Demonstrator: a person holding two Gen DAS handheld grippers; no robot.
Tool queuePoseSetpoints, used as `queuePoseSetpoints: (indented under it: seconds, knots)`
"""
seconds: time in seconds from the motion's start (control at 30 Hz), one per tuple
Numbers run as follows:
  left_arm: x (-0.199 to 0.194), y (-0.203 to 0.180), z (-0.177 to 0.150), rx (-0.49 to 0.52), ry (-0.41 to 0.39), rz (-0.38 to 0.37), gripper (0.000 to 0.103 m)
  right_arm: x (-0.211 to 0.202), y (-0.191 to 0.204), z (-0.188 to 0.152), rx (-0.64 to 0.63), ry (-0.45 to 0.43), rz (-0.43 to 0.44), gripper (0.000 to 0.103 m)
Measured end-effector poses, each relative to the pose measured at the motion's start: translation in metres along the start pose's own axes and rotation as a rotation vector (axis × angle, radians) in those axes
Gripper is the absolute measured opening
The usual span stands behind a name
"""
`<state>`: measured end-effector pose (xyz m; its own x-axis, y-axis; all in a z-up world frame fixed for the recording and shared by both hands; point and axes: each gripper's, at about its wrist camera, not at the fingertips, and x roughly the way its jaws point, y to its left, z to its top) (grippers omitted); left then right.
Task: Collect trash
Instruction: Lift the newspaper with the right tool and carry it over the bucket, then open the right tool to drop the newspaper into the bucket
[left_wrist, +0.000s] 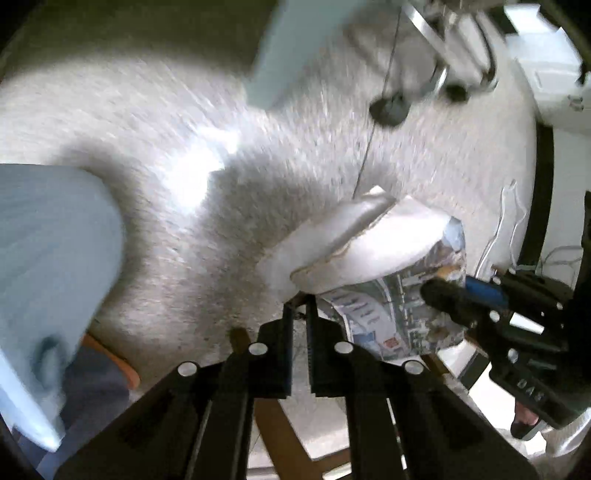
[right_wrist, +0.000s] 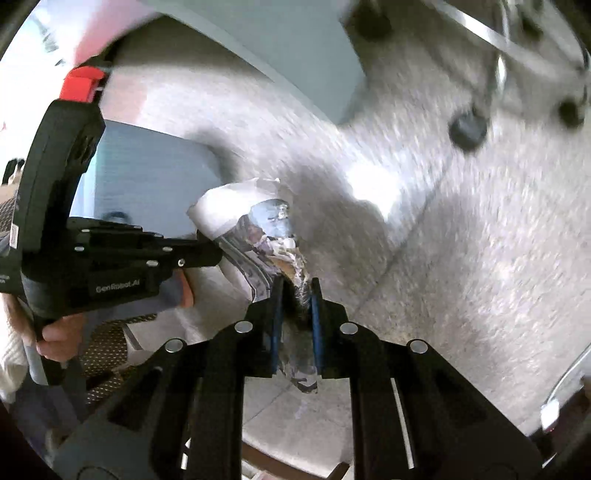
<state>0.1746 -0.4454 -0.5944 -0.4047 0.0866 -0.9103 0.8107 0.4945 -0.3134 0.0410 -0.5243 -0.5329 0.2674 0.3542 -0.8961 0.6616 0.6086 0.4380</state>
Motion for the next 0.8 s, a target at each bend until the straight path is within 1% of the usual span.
queuePoseSetpoints:
  seconds: [0.07,0.13,0.17,0.23,0.33,0.37,0.47,0.53,0.57,0.63,0.67,0.8]
  knots:
    - [-0.036,0.008,-0.012,-0.028,-0.056,0.005,0.006,-0.018,0.026,0.007,-0.019,-0.025,0.000,0.014]
    - [-0.072,0.021,-0.030,-0.043,-0.118,0.025,0.006,-0.023,0.059,0.013,-0.036,-0.047,0.002,0.014]
    - [-0.085,0.029,-0.034,-0.051,-0.136,0.033,0.006,-0.032,0.076,0.016,-0.053,-0.055,0.009,0.014]
    - [-0.117,0.045,-0.050,-0.099,-0.182,0.046,0.006,-0.041,0.106,0.021,-0.091,-0.057,0.011,0.014]
    - [-0.150,0.076,-0.075,-0.171,-0.242,0.069,0.006,-0.048,0.154,0.026,-0.171,-0.062,0.012,0.014]
    - [-0.161,0.089,-0.085,-0.204,-0.261,0.070,0.006,-0.048,0.176,0.029,-0.217,-0.060,0.003,0.014]
    - [-0.182,0.124,-0.106,-0.293,-0.297,0.075,0.006,-0.042,0.219,0.034,-0.295,-0.045,-0.004,0.014]
    - [-0.193,0.144,-0.118,-0.334,-0.312,0.079,0.006,-0.036,0.246,0.040,-0.341,-0.031,-0.008,0.014]
    - [-0.199,0.156,-0.125,-0.362,-0.321,0.090,0.007,-0.032,0.254,0.043,-0.353,-0.025,-0.005,0.014]
    - [-0.208,0.172,-0.133,-0.407,-0.331,0.097,0.007,-0.024,0.277,0.048,-0.387,-0.005,0.002,0.014]
    - [-0.213,0.184,-0.137,-0.438,-0.340,0.095,0.007,-0.020,0.288,0.051,-0.406,-0.003,-0.008,0.014]
    - [-0.220,0.210,-0.139,-0.507,-0.354,0.109,0.007,-0.006,0.328,0.063,-0.455,0.004,-0.028,0.014]
